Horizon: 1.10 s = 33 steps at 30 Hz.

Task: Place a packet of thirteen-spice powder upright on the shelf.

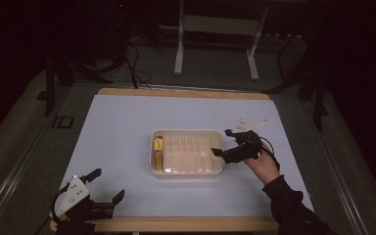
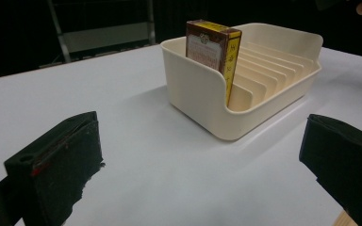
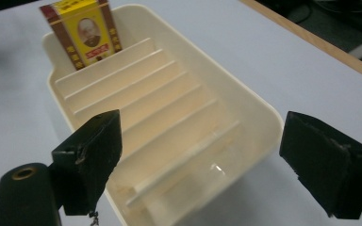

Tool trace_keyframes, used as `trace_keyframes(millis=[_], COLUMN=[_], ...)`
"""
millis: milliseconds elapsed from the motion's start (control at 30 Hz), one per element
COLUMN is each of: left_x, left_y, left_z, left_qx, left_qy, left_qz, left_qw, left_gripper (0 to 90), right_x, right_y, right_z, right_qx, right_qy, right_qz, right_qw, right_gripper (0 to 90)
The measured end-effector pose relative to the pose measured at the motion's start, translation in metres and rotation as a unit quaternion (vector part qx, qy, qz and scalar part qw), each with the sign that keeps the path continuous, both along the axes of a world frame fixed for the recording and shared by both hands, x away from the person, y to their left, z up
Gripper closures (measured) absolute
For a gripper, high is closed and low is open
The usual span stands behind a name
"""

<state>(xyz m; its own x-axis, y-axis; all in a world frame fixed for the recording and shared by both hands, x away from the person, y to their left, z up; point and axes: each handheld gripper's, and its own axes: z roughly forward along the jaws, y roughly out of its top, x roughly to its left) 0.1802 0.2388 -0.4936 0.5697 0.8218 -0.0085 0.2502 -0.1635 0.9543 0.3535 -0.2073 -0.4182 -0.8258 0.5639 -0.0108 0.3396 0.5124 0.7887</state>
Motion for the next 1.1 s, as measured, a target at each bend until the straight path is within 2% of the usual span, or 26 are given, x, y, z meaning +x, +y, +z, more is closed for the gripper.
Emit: trace_keyframes(millis=[300, 400, 567, 767, 800, 867, 967, 1100], left_x=[-0.001, -0.002, -0.002, -0.002, -0.002, -0.002, -0.002, -0.003], left_y=[0.0, 0.0, 0.0, 0.0, 0.0, 0.0, 0.0, 0.0], left_z=[0.001, 0.001, 0.001, 0.001, 0.001, 0.001, 0.002, 0.001], left_qx=[0.001, 0.001, 0.001, 0.001, 0.0, 0.001, 0.003, 0.001], left_qy=[-0.002, -0.002, -0.002, -0.003, -0.003, -0.003, -0.003, -0.003], left_qz=[-0.001, -0.002, -0.003, -0.004, -0.004, -0.005, -0.006, -0.007], left_qw=[1.0, 1.0, 1.0, 1.0, 1.0, 1.0, 1.0, 1.0], left_gripper=[0.0, 0.0, 0.0, 0.0, 0.0, 0.0, 0.0, 0.1], right_x=[-0.017, -0.022, -0.031, -0.042, -0.042, -0.043, -0.045, -0.046], right_y=[-0.025, -0.03, -0.037, -0.05, -0.05, -0.054, -0.057, -0.06], right_z=[-0.01, -0.013, -0.018, -0.026, -0.026, -0.027, -0.029, -0.035], right_qx=[0.019, 0.013, 0.019, 0.03, 0.03, 0.031, 0.032, 0.021], right_qy=[-0.019, -0.026, -0.031, -0.056, -0.056, -0.064, -0.064, -0.061], right_qz=[-0.054, -0.066, -0.086, -0.128, -0.128, -0.143, -0.16, -0.167], right_qw=[0.9982, 0.9974, 0.9956, 0.9897, 0.9897, 0.9872, 0.9845, 0.9839], right_gripper=[13.6, 13.6, 13.6, 13.5, 13.5, 13.5, 13.6, 13.5])
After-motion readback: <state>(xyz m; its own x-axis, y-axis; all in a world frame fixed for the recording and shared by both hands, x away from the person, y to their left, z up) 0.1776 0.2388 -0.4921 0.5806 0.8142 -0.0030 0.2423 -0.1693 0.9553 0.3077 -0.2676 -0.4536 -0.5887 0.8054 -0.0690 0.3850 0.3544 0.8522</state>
